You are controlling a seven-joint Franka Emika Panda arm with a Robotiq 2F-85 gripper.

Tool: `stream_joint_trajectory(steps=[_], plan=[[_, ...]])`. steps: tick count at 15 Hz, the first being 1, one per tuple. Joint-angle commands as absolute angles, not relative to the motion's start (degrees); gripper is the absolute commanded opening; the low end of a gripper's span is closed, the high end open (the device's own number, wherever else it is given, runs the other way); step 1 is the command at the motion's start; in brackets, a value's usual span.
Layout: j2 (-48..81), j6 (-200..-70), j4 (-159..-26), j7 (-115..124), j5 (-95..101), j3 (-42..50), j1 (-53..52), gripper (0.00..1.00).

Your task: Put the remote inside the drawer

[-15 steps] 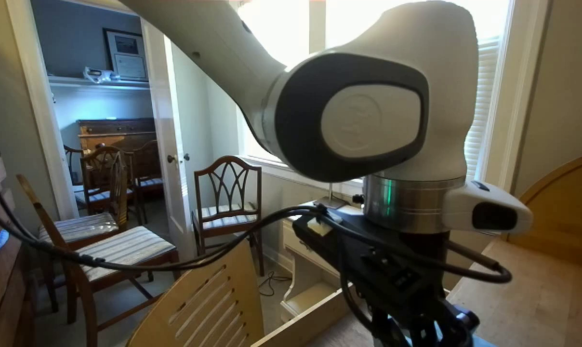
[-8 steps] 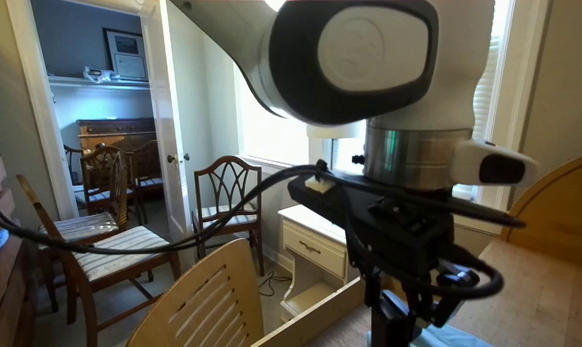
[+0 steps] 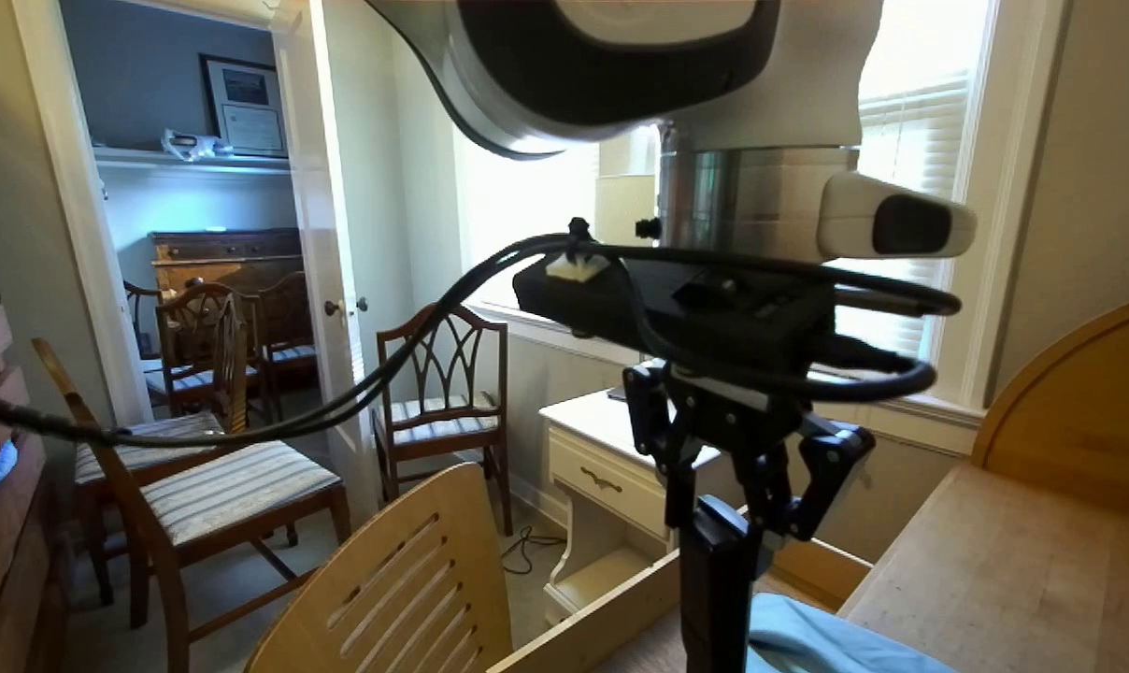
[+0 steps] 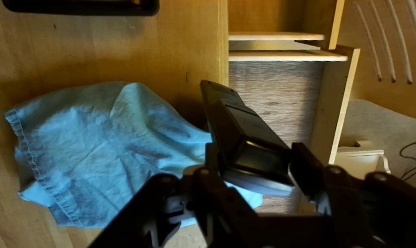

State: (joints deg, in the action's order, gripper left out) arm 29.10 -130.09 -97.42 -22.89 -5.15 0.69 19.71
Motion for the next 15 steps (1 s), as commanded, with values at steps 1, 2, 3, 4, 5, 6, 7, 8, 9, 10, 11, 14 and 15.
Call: stream_joint_trajectory(steps=[1, 2, 3, 4, 5, 6, 7, 8, 9, 10, 11, 14, 15], plan=[[26.38, -136.09, -102.54, -29.25, -6.63, -0.54, 19.24, 0.31], [26.30, -137.93, -103.20, -31.06, -7.14, -1.32, 19.39, 0.31], [26.30, -139.96, -103.81, -32.76, -7.53, -2.20, 19.54, 0.31], [26.30, -141.97, -104.36, -34.23, -7.89, -3.09, 19.73, 0.31], [26.48, -143.41, -104.63, -35.89, -8.57, -4.15, 20.10, 0.31], [26.73, -144.78, -104.63, -37.31, -9.41, -5.08, 20.37, 0.31], [26.96, -145.44, -104.54, -38.79, -10.52, -6.01, 20.68, 0.31], [27.16, -144.78, -104.04, -40.15, -11.59, -6.80, 21.01, 0.31], [27.13, -143.87, -103.76, -41.06, -11.97, -6.97, 20.95, 0.31], [27.00, -142.24, -103.45, -42.27, -12.58, -7.25, 21.22, 0.31], [26.84, -141.73, -103.49, -43.01, -12.84, -7.22, 21.24, 0.31], [27.24, -139.64, -102.71, -44.62, -14.49, -6.97, 21.59, 0.31], [27.30, -138.74, -102.50, -45.24, -15.02, -6.91, 21.76, 0.31]])
